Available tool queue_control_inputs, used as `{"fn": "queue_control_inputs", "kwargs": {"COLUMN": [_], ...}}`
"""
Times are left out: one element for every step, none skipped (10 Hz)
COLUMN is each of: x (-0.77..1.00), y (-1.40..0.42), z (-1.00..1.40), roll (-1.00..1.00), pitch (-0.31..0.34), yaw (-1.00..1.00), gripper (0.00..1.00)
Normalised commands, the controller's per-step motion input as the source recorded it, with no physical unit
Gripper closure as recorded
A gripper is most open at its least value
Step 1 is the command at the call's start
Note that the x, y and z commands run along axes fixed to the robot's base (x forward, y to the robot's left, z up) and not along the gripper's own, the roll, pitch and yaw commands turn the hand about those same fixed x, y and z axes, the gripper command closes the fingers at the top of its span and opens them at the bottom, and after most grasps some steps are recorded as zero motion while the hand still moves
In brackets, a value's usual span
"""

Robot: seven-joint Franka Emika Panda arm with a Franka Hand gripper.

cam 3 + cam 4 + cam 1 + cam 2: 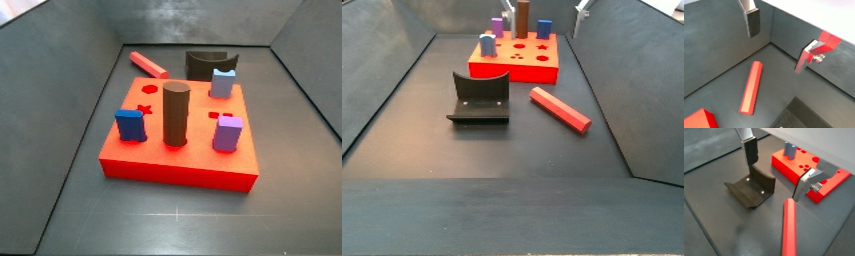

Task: Pick up the hexagon object. Move up. Place the hexagon object on the fixture. Regrasp the hexagon object. Move to above the board. Insert the hexagon object.
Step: Pick up the hexagon object.

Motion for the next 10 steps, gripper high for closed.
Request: {"fn": "queue_control_inputs", "kwargs": {"x": [0.0,0.0,0.0,0.0,-0.18,-0.55,-0.57,-0.67,-0.57,-0.37], "y": [0.0,0.0,0.0,0.0,-0.06,-0.07,-0.11,-0.19,-0.23,-0.18], "z": [-0.75,-0.75,-0.76,-0.85,-1.0,-0.66,-0.47,-0.48,-0.39,-0.48], "roll": [0.0,0.0,0.0,0.02,0.08,-0.07,-0.12,-0.06,-0.04,0.0], "pitch": [0.0,0.0,0.0,0.0,0.007,-0.106,-0.287,-0.317,-0.394,-0.39], "yaw": [1.0,1.0,1.0,1.0,0.9,0.52,0.37,0.07,0.02,0.07], "gripper": [0.0,0.0,0.0,0.0,0.0,0.0,0.0,0.0,0.0,0.0]}}
